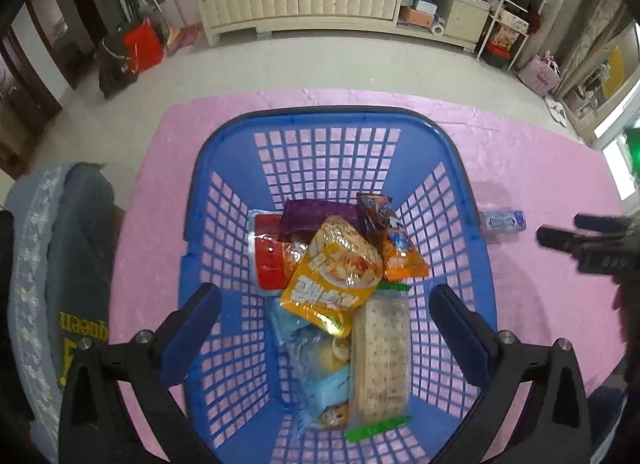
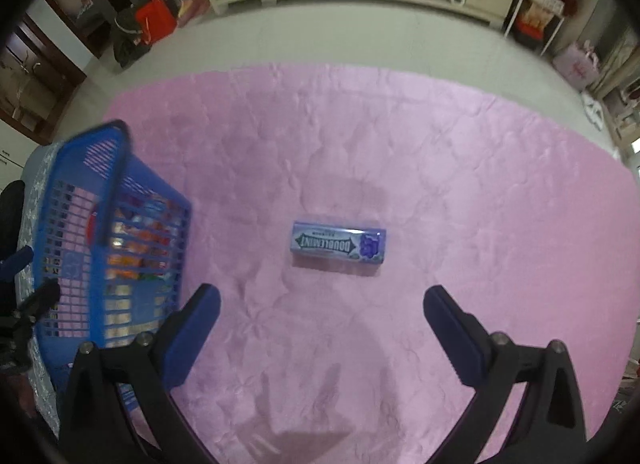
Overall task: Organize snacks
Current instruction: 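Move the right gripper over the Doublemint gum pack, then grasp the Doublemint gum pack with the right gripper, then carry the gum pack over the blue basket with the right gripper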
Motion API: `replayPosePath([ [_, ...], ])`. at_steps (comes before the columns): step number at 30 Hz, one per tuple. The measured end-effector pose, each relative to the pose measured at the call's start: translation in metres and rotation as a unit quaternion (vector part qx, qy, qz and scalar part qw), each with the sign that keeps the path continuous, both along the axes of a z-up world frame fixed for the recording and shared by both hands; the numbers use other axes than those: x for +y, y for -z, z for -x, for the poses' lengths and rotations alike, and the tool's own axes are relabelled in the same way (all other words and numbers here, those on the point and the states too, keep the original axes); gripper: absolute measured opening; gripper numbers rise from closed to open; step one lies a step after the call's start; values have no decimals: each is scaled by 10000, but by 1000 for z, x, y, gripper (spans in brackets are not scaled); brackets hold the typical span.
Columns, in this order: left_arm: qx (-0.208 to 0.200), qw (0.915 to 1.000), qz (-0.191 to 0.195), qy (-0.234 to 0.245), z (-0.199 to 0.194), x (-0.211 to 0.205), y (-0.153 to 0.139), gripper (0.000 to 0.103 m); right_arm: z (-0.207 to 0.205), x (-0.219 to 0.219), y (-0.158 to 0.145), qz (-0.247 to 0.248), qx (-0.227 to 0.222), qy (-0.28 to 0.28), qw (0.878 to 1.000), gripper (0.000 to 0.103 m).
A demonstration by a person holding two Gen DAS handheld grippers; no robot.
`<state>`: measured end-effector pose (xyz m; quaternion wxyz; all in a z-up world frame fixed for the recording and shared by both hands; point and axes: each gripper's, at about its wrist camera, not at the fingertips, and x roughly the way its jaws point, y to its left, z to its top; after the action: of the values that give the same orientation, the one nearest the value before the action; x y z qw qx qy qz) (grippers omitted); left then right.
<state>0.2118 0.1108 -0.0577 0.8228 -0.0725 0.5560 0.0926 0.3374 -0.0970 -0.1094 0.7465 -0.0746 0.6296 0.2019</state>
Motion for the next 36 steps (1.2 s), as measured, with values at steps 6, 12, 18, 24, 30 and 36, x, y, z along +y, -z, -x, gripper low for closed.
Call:
replayPosePath([
  [6,127,9999,59,-75,-22,3,8,103,-16,5,44,50,240,41,9997,103],
  [12,169,9995,-273,-77,-37,6,16,103,-29,9,67,103,223,246,9994,103],
  [18,138,9999,-61,-22,-43,9,18,103,-33,13,83,207,358,214,9989,103],
  [24,197,9997,-82,75,-46,6,22,103,-25,20,87,549,-105,33,9984,83],
  [30,205,9995,244,-59,-38,15,26,103,-18,13,82,266,60,108,9996,83],
  [36,67,9998,185,-80,-18,11,8,103,4,1,56,128,66,-64,9999,83],
])
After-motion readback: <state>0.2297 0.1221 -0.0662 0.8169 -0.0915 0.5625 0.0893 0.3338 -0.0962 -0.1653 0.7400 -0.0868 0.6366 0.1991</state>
